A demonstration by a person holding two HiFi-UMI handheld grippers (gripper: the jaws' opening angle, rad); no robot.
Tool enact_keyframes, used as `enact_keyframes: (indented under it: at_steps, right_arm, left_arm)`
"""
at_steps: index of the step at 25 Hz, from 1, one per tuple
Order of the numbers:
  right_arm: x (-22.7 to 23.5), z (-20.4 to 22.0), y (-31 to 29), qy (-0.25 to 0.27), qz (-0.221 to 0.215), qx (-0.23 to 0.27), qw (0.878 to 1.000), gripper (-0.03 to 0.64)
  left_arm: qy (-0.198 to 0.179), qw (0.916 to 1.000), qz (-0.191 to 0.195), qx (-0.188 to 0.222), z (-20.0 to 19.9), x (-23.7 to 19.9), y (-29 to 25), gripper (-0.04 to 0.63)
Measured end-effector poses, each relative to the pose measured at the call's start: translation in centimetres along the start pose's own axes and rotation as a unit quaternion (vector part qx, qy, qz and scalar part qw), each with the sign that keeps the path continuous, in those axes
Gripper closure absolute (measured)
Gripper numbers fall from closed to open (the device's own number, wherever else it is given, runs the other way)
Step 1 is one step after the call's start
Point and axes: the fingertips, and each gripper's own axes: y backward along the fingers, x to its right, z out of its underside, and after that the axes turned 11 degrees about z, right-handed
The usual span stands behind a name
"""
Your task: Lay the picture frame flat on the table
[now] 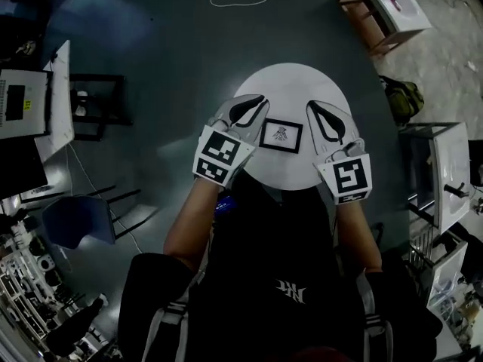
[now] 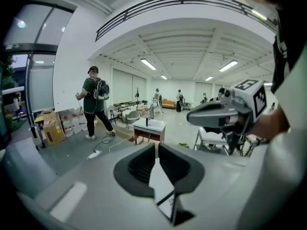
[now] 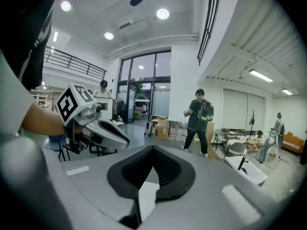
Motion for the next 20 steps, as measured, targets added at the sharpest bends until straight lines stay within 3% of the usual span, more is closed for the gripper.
enact_keyframes:
  at_steps: [7,14,17,20]
  right_arm:
    - [0.5,-9.3,5.5,0.033,-0.03,0.1,0.994,0.617]
    - [2.4,-12.0,13.0,0.032,-0.055,0.131,0.989,0.617]
    - [2.3,-12.1,15.2,-0.013,-0.123,0.161,0.979,0.617]
    - [1.7,-12.6,17.5,-0.073,-0.203,0.202,0.955,0.617]
  left_arm:
    - [-0.037,0.9967,-0.032,0.066,-6.8,1.6,6.1,0.592]
    - [-0.052,0.9916,-0.041,0.111,-10.4,7.8,10.3,0.592]
    - [-0.032,0.9888,-0.036,0.141,-11.3,10.1,11.2,0.592]
    - [-0.01,0.9851,-0.023,0.17,-12.2,13.0,12.0,0.592]
